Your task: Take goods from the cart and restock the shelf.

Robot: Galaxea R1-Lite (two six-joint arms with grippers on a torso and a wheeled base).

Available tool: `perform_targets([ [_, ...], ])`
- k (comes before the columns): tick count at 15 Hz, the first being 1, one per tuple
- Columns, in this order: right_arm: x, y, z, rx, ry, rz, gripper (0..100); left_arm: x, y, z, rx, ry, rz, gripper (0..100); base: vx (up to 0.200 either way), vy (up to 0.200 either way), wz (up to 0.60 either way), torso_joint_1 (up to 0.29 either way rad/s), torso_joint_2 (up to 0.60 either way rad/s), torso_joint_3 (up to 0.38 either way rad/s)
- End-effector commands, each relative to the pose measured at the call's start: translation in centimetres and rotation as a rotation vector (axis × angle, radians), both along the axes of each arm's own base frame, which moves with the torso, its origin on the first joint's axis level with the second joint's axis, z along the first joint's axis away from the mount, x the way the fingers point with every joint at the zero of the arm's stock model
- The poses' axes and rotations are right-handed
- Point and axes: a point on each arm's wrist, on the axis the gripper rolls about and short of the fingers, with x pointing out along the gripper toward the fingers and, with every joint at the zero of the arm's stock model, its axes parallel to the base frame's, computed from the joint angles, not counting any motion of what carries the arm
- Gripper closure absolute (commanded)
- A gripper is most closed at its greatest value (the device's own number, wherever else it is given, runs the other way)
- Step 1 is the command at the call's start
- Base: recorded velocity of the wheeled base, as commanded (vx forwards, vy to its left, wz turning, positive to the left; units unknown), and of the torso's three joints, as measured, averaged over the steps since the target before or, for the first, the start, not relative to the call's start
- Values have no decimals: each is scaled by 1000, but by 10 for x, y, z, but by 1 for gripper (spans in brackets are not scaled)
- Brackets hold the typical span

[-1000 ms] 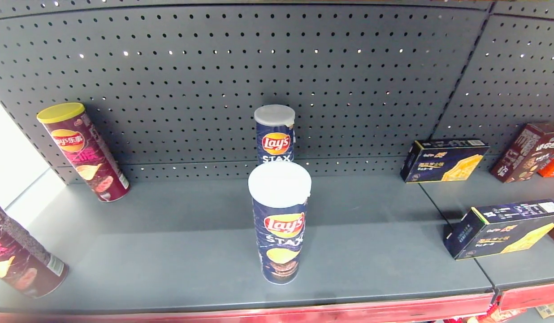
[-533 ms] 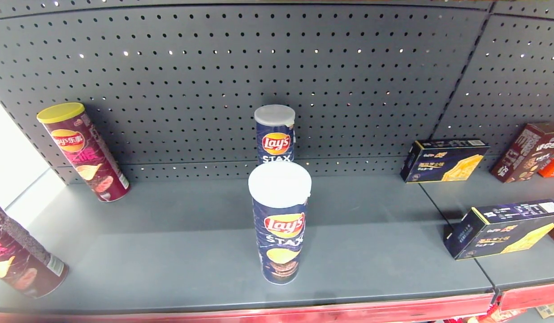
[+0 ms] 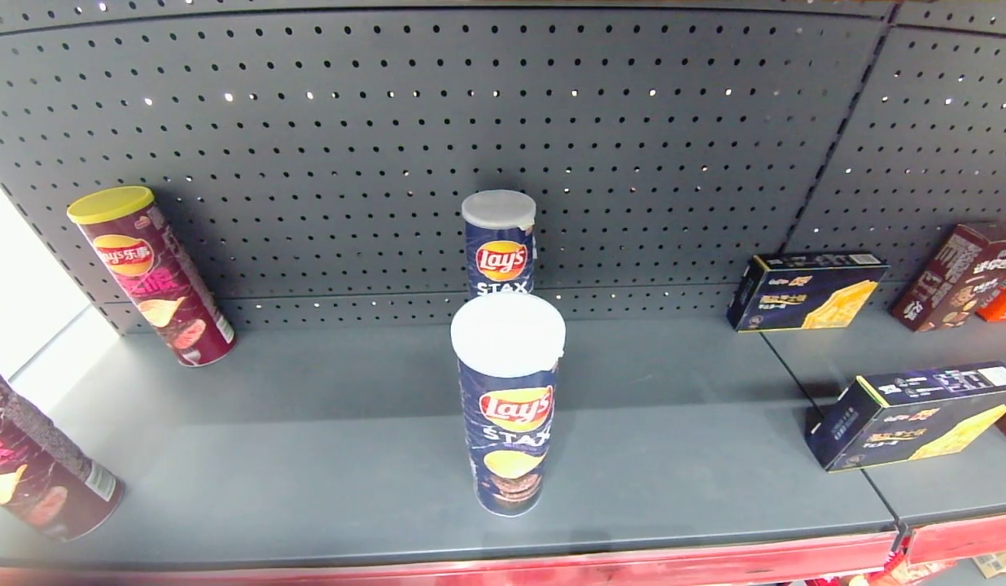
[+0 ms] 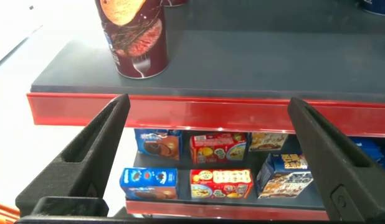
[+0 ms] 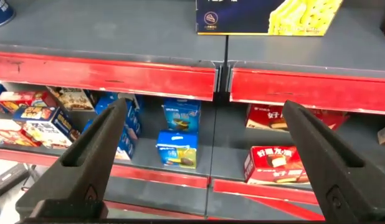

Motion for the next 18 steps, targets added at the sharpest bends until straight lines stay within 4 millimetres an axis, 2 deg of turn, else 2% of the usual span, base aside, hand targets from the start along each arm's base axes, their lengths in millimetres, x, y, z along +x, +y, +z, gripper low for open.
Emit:
perform_targets([
  [1,0,0,0,0,5,1,0,0,0,0,-1,0,-1,0,0,0,0,0,0,0],
  [18,1,0,0,0,6,1,0,0,0,0,0,0,2,0,0,0,35,0,0,0],
])
